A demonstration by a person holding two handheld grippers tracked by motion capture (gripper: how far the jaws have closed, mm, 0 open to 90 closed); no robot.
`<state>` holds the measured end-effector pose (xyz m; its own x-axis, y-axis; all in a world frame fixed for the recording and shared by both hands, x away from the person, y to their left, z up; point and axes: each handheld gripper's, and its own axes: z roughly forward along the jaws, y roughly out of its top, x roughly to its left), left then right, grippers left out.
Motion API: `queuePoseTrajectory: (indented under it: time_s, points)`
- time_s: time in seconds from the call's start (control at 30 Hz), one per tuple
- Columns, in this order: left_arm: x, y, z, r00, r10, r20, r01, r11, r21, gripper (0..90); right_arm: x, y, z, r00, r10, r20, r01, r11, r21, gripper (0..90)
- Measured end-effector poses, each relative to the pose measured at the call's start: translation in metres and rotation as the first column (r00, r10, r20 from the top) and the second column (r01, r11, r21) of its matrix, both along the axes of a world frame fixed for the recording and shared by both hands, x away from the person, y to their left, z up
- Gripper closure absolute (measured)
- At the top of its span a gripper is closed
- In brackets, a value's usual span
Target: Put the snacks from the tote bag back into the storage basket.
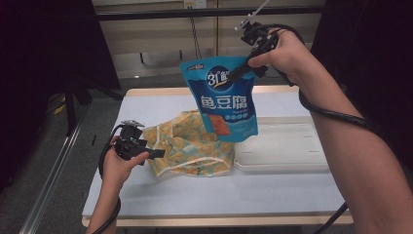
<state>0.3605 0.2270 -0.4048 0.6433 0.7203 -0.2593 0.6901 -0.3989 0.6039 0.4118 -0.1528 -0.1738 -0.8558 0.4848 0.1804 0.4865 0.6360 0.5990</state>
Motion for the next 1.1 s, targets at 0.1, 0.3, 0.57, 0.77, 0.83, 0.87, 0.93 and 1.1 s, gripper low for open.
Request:
queuePoseTrajectory:
  time_s: [0.1,0.3,0.57,0.77,0.83,0.87,0.93,1.1]
  points:
    - [0.000,0.000,0.000,1.0000,0.000,-0.002,0.000,1.0000,-0.001,6.4,-0.001,-0.003,0.001,1.0000,-0.004,-0.006,0.004,1.0000,-0.007,90.0]
    - [0.001,-0.001,-0.001,1.0000,-0.006,-0.008,0.006,1.0000,0.004,6.4,-0.002,-0.012,0.001,0.9999,-0.017,0.001,0.017,0.9997,-0.017,90.0]
    - [0.001,-0.002,-0.002,1.0000,0.004,-0.003,-0.004,1.0000,0.000,6.4,-0.004,-0.022,0.003,0.9994,-0.034,-0.003,0.034,0.9992,-0.023,90.0]
    - [0.001,-0.003,-0.002,1.0000,-0.005,-0.004,0.005,0.9999,0.009,6.4,-0.006,-0.028,0.002,0.9994,-0.030,-0.016,0.030,0.9993,-0.020,90.0]
    - [0.001,-0.003,-0.002,1.0000,-0.006,-0.001,0.006,0.9999,0.012,6.5,-0.007,-0.029,0.002,0.9994,-0.034,-0.008,0.033,0.9990,-0.029,90.0]
    - [0.001,-0.003,-0.002,1.0000,-0.006,-0.001,0.006,0.9999,0.012,6.5,-0.007,-0.030,0.001,0.9996,-0.025,-0.012,0.024,0.9994,-0.026,90.0]
    - [0.001,-0.003,-0.002,1.0000,-0.005,-0.001,0.005,0.9999,0.011,6.5,-0.007,-0.032,0.001,0.9995,-0.031,-0.009,0.031,0.9992,-0.027,90.0]
    - [0.000,-0.003,-0.002,1.0000,0.000,0.003,0.000,0.9999,0.014,6.5,-0.009,-0.037,0.000,0.9991,-0.040,-0.010,0.040,0.9990,-0.021,90.0]
